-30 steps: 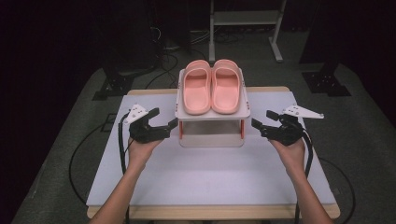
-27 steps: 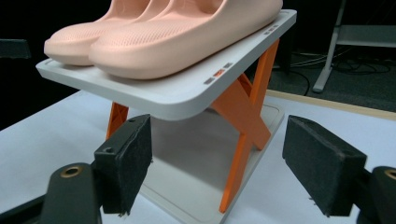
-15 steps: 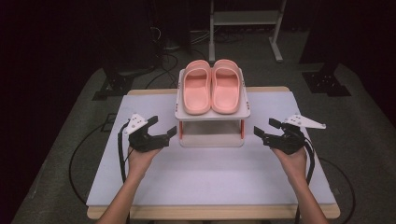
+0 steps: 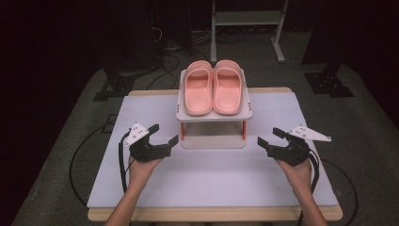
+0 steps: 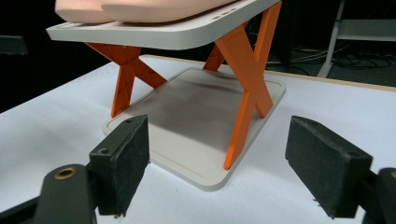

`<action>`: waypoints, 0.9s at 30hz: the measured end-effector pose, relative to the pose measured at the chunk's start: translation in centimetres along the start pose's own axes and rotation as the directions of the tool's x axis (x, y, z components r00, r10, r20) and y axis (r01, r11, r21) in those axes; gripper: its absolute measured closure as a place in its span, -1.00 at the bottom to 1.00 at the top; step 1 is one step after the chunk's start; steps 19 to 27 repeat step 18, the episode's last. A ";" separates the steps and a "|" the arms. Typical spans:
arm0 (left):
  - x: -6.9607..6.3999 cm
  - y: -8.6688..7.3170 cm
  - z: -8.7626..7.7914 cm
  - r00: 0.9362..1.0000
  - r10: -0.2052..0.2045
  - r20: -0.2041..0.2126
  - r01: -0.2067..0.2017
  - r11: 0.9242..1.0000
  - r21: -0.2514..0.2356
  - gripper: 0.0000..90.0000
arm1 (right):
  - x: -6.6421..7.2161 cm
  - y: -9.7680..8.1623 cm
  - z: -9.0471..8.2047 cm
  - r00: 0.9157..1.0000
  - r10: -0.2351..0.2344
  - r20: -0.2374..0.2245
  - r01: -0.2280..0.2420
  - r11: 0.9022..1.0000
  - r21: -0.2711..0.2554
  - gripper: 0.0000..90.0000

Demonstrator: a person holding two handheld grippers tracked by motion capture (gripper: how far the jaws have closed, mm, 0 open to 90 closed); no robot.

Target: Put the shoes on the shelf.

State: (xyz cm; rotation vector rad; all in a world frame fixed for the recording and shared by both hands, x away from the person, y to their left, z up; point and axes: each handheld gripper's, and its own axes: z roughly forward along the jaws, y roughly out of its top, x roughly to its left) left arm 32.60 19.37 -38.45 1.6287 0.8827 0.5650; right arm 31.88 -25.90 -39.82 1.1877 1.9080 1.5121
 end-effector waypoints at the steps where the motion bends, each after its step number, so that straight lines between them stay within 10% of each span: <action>1: -0.1 -0.1 -0.1 1.000 0.004 -0.001 -0.004 1.000 0.001 -0.81 | 0.0 -0.2 -0.2 1.000 -0.002 0.000 0.002 1.000 -0.002 -0.53; 27: -1.6 -3.8 -2.5 1.000 -0.004 -0.025 0.003 1.000 -0.031 -0.81 | 0.4 -3.7 -2.3 1.000 0.005 0.008 -0.005 1.000 0.005 -0.56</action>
